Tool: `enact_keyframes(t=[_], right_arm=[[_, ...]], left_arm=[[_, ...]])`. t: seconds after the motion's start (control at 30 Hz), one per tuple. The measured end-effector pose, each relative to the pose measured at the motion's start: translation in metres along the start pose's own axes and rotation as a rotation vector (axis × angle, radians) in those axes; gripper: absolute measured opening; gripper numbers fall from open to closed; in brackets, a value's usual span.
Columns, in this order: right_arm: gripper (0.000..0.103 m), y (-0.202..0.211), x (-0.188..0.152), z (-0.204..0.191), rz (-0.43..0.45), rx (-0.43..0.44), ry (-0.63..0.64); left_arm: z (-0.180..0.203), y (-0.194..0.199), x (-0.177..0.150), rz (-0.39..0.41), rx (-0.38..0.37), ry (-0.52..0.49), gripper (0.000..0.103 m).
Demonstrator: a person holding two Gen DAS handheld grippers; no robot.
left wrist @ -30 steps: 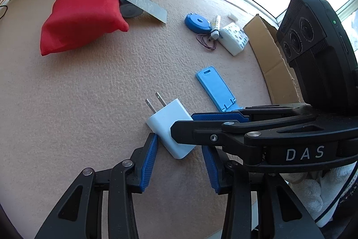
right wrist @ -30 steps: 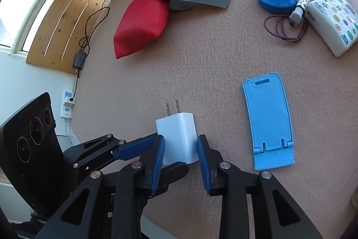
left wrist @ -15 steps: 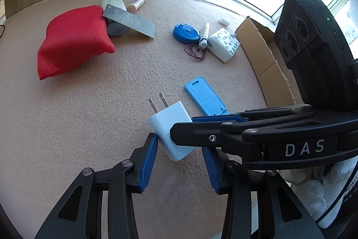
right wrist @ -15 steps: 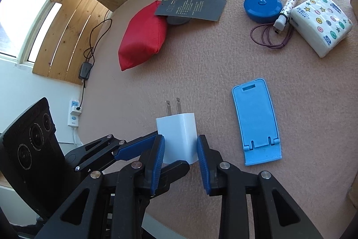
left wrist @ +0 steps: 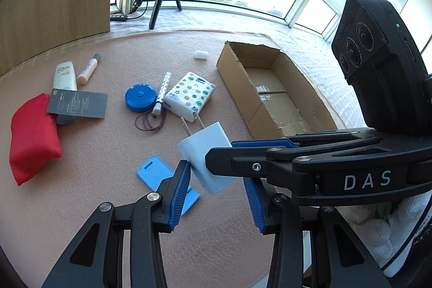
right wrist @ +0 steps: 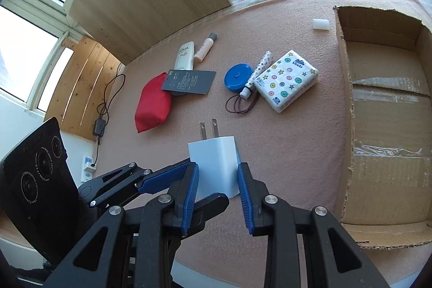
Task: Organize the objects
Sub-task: 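Carry the charger into the cardboard box and open the right tool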
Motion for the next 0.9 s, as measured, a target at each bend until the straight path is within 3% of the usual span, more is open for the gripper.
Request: enact_keyframes(t=[0.23,0.47,0.63,0.9], right_arm=[[0.028,0.07,0.004,0.041,0.13,-0.076,-0.051],[0.028,0.113,-0.003,0.089,0.203,-0.114,-0.137],[0.028,0.123,-0.007,0.115,0.21,-0.129,-0.178],[0.028,0.119,-0.01,0.135,0.193,-0.127,-0.203]], left_arm=[[0.077,-0.011,0.034,0.039,-0.083,-0.096,0.044],[0.14,-0.041,0.048,0.026,-0.145,-0.17,0.044],[0.169,-0.061,0.049,0.001,-0.164,-0.202,0.044],[0.183,-0.082,0.046,-0.032,-0.157,-0.213,0.044]])
Point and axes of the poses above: each gripper's, at about its wrist camera, not at the fingertips, and y roughly against the way its jaws point, z to its right, x to its top, the point moved 3 cm from there along -y, roughly the way its jaws point, and after that the axes turned 12 degrees about x, right-handed, at the moved point
